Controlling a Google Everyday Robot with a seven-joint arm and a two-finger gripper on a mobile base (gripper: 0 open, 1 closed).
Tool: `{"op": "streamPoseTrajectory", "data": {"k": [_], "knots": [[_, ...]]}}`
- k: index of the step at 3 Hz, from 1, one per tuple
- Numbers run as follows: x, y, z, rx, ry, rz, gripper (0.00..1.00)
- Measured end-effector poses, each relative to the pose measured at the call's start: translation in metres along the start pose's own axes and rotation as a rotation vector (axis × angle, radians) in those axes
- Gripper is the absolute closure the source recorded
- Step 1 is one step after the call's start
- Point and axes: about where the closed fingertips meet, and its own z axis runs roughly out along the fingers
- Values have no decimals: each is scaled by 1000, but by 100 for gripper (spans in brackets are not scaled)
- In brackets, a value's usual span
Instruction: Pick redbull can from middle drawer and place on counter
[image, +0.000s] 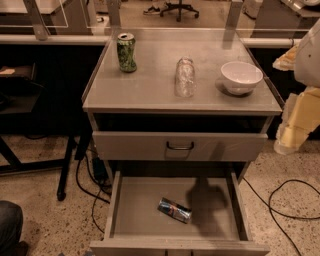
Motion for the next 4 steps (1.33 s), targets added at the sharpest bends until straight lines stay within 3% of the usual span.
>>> {"op": "streamPoseTrajectory", "data": {"k": [2, 3, 4], "knots": [[-2, 5, 6, -8, 6, -5, 0], [-9, 27, 37, -39, 20, -60, 0], [-12, 54, 96, -130, 56, -99, 0]]}}
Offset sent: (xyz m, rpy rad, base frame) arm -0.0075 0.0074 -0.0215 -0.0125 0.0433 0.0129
